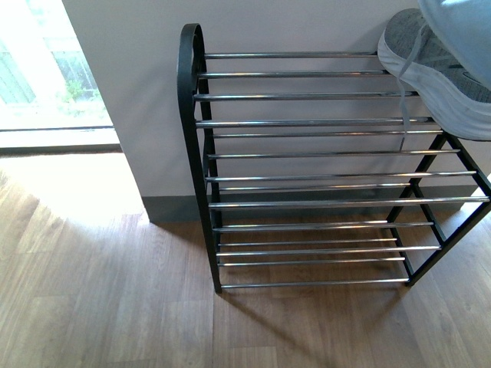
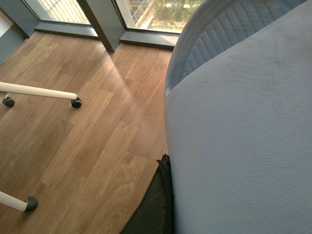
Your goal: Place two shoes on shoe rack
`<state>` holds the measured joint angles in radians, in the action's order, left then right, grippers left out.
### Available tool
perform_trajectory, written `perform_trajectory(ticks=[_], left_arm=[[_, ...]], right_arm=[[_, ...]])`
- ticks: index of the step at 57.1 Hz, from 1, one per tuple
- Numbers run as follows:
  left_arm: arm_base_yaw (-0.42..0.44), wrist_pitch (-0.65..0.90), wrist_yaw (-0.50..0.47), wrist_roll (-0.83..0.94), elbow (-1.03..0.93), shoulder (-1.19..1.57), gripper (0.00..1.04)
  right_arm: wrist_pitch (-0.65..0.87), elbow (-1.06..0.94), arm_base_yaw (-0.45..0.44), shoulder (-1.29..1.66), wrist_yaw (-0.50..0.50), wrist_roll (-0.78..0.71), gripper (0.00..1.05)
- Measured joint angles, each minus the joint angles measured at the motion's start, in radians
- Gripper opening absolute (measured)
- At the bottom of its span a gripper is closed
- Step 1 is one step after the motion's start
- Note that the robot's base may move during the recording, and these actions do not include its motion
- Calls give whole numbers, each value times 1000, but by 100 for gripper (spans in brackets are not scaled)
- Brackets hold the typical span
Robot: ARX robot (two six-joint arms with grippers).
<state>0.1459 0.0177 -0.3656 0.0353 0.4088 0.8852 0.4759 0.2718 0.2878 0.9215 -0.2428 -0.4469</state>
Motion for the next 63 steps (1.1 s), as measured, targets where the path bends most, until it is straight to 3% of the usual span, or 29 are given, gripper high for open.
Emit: perform_trajectory(ticks=[4, 8, 16, 26, 47, 63], left_arm=[[0, 0, 0, 0, 0, 3, 2], [0, 0, -1, 0, 0, 3, 2], [0, 0, -1, 0, 0, 2, 2], [0, 0, -1, 0, 0, 3, 2], [0, 0, -1, 0, 0, 3, 2], [0, 0, -1, 0, 0, 3, 2]], right_arm=[[77, -10, 6, 13, -51, 74, 1], [69, 29, 57, 16, -36, 212, 1], [-10, 187, 110, 155, 37, 386, 1], [-73, 462, 114, 486, 105, 578, 1], [-208, 859, 90, 972, 251, 643, 1], [-335, 1132, 34, 1197, 294, 676, 1]])
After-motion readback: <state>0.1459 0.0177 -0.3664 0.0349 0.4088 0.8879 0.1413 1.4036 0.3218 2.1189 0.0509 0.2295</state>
